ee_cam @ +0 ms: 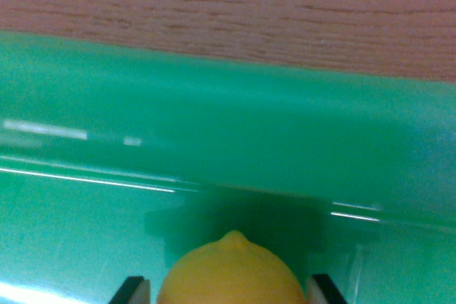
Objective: Pick fruit
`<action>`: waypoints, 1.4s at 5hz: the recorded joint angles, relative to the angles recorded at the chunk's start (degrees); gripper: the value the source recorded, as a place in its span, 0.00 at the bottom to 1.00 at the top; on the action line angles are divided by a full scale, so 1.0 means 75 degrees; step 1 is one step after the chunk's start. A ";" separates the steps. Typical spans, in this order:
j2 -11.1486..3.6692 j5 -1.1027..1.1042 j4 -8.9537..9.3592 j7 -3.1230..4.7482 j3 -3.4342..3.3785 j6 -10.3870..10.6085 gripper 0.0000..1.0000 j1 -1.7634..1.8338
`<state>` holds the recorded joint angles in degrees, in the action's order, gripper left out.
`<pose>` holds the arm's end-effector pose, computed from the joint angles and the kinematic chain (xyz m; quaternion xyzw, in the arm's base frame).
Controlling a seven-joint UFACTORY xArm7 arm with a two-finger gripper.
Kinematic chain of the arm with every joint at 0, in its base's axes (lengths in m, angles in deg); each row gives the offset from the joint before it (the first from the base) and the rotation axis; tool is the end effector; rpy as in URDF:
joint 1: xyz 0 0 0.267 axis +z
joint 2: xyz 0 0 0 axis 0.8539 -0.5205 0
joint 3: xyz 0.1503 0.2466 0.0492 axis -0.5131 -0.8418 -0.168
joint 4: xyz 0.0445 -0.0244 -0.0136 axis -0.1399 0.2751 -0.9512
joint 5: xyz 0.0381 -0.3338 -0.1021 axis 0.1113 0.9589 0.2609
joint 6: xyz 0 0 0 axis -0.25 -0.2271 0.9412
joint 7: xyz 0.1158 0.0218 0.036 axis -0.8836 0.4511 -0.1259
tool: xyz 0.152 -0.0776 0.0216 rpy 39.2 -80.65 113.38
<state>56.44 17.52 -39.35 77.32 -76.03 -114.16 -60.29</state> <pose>0.5164 0.0085 0.0316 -0.9973 -0.0636 0.0094 0.0350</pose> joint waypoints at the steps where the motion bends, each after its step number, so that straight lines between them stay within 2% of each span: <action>1: 0.0030 0.0003 -0.0046 -0.0005 0.0001 -0.0076 1.00 0.0000; 4: 0.0081 0.0007 -0.0127 -0.0015 0.0002 -0.0208 1.00 -0.0001; 5: 0.0153 0.0013 -0.0239 -0.0028 0.0004 -0.0391 1.00 -0.0002; 6: 0.0153 0.0013 -0.0239 -0.0028 0.0004 -0.0391 1.00 -0.0002; 7: 0.0244 0.0021 -0.0381 -0.0045 0.0006 -0.0624 1.00 -0.0002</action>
<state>58.27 17.68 -42.21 76.98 -75.99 -118.84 -60.31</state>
